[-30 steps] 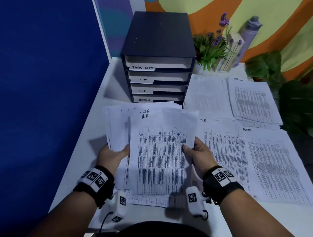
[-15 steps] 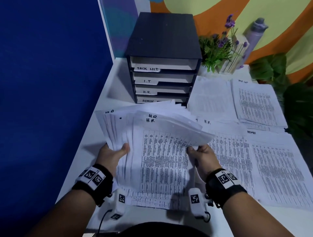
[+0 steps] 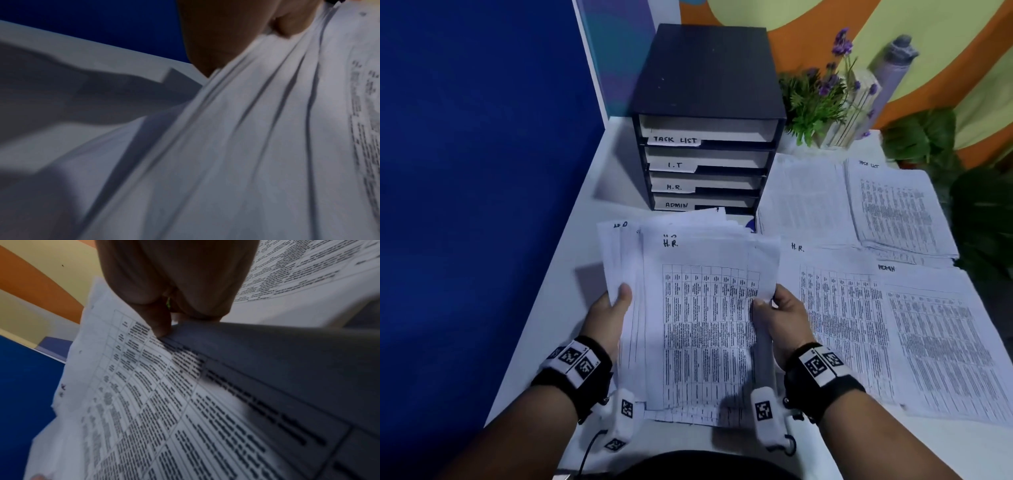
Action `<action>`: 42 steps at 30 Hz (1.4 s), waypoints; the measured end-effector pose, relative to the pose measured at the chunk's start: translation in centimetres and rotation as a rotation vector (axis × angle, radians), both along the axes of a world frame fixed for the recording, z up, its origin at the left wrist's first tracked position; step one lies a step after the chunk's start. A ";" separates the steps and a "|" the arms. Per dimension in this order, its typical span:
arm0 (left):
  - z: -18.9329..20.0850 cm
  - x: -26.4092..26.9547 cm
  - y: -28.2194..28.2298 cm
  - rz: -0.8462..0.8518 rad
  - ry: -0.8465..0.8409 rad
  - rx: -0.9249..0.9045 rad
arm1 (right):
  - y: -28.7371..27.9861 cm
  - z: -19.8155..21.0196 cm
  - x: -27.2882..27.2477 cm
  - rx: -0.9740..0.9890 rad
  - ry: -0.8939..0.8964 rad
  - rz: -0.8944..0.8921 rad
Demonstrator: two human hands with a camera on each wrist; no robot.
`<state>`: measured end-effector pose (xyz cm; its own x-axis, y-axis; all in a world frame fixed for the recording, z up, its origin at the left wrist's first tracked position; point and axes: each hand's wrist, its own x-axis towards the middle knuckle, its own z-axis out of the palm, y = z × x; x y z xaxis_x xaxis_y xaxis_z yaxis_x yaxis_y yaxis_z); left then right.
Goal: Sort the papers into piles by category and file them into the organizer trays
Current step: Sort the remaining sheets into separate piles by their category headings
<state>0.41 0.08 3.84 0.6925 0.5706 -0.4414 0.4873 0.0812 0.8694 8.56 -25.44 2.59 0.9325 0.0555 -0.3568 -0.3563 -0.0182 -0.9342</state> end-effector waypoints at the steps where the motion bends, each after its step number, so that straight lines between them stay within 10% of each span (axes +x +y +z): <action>1: -0.3 -0.1 0.0 -0.033 -0.009 0.012 | 0.1 -0.3 0.0 -0.025 0.000 -0.018; 25: -2.1 1.2 0.2 0.062 0.276 0.300 | -13.0 2.4 7.1 -1.127 -0.065 -0.110; 33: -1.8 0.8 -2.5 -0.093 0.146 0.082 | -1.8 3.3 0.7 -0.183 0.141 0.330; 42: -4.5 -1.5 -0.8 -0.345 0.436 0.666 | -1.6 -2.3 -2.0 -0.546 0.105 0.229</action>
<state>-1.09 -0.75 -0.65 0.7210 0.5941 -0.3567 0.6921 -0.5918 0.4132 6.59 -27.04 0.27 0.8766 0.0333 -0.4801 -0.3768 -0.5729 -0.7279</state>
